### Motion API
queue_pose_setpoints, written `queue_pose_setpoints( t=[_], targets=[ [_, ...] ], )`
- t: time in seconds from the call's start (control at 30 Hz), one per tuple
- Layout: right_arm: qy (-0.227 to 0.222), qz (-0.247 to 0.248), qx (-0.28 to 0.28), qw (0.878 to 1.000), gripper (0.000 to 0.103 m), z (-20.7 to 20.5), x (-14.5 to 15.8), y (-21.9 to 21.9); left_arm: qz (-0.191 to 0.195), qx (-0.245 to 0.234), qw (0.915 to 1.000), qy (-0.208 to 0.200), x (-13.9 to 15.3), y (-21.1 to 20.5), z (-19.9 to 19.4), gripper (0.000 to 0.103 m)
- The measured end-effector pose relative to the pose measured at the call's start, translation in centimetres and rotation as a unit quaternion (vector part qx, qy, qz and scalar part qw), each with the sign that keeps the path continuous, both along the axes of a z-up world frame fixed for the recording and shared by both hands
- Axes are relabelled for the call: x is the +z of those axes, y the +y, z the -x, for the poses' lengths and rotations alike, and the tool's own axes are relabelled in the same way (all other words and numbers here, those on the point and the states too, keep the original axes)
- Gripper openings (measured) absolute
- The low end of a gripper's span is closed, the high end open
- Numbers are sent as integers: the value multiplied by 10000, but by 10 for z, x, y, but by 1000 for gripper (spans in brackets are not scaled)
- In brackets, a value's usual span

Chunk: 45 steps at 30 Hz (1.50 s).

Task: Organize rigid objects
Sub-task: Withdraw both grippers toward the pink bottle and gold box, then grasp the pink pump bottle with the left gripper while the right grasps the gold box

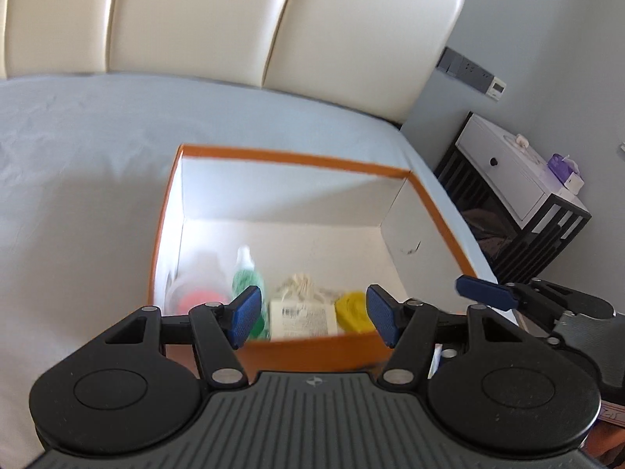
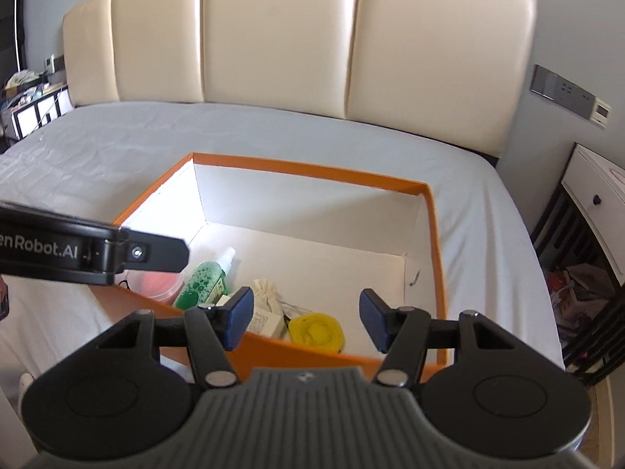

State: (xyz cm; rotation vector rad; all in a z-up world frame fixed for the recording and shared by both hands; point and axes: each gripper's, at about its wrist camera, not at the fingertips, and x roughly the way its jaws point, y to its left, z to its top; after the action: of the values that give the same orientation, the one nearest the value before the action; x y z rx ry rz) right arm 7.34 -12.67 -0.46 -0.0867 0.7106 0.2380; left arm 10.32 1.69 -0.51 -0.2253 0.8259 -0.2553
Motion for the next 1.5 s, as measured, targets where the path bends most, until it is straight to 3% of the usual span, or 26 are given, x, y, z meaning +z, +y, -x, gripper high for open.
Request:
queue_pose_setpoints(
  t=[0.23, 0.5, 0.73, 0.8, 1.0, 1.33, 1.5],
  targets=[
    [45, 102, -96, 9999, 60, 33, -14, -4, 161, 81, 9983, 561, -25, 2, 18, 68],
    [576, -137, -402, 9974, 58, 53, -42, -28, 138, -54, 9958, 905, -53, -17, 33, 63],
    [983, -559, -477, 9924, 61, 43, -59, -27, -256, 257, 9924, 1178, -74, -20, 29, 60],
    [1090, -555, -426, 9916, 66, 39, -64, -22, -268, 286, 9917, 1222, -79, -19, 28, 60],
    [1357, -447, -420, 9888, 62, 26, -76, -13, -189, 350, 9897, 1373, -86, -12, 26, 60],
    [1084, -313, -519, 9923, 60, 36, -65, -23, 72, 172, 9884, 1506, -88, -19, 18, 61],
    [1046, -182, -689, 9920, 60, 38, -65, -41, 193, 22, 9844, 1748, -92, -34, 4, 66]
  ],
)
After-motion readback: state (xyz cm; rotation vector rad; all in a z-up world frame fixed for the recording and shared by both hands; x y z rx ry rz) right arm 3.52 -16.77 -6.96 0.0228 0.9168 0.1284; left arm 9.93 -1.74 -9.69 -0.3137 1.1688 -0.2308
